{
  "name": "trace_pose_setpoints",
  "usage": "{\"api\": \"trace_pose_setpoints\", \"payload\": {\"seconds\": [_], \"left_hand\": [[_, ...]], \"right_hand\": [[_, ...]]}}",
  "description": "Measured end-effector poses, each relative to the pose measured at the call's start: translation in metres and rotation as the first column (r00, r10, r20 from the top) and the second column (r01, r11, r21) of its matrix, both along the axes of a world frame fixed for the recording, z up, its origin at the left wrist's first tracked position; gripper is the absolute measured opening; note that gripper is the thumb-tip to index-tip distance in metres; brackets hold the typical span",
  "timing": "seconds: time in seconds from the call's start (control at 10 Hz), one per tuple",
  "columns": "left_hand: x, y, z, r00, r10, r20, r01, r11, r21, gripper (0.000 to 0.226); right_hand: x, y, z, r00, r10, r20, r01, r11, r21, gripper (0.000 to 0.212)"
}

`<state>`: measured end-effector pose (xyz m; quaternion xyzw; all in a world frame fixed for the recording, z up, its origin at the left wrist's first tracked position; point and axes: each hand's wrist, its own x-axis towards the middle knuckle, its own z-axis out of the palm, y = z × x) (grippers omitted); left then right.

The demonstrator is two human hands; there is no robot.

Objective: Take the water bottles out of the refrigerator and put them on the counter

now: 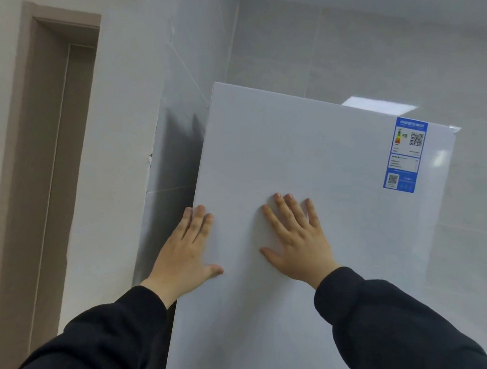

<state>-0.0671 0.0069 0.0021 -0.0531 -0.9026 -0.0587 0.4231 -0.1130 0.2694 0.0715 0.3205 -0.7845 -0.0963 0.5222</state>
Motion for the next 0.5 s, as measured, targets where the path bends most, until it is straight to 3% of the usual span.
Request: {"api": "trace_pose_setpoints", "payload": {"seconds": [0.2, 0.4, 0.5], "left_hand": [[-0.003, 0.0, -0.001, 0.999, 0.043, 0.022, -0.042, 0.997, -0.057, 0.124], [0.007, 0.005, 0.009, 0.99, 0.11, 0.09, -0.102, 0.991, -0.092, 0.129], [0.029, 0.007, 0.024, 0.979, 0.159, 0.127, -0.144, 0.982, -0.12, 0.132]], "right_hand": [[-0.003, 0.0, -0.001, 0.996, -0.087, 0.025, 0.086, 0.996, 0.034, 0.085], [0.009, -0.004, 0.005, 0.956, -0.243, 0.165, 0.226, 0.967, 0.113, 0.094], [0.031, -0.005, 0.013, 0.94, -0.237, 0.247, 0.221, 0.971, 0.092, 0.097]]}}
